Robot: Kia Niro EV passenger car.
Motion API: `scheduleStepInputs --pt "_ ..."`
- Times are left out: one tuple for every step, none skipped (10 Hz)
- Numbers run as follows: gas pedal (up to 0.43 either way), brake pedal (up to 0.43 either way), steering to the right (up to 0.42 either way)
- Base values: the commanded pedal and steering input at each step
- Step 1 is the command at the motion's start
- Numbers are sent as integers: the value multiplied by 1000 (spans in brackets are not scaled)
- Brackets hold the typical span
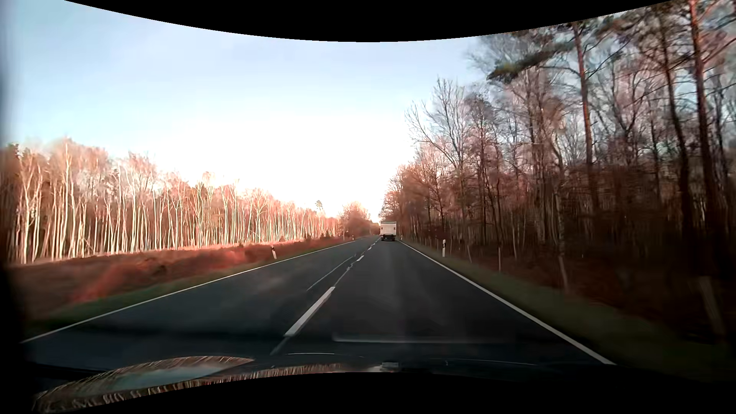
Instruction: Follow the waypoints while adhering to traffic rules and regulations
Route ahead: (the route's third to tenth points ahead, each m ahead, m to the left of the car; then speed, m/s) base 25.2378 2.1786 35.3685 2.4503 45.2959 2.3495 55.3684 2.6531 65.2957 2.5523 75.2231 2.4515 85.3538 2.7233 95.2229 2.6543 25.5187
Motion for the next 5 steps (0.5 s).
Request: scheduleStepInputs --pt "177 0 0" --pt "177 0 0" --pt "177 0 0" --pt "177 0 0" --pt "177 0 -1"
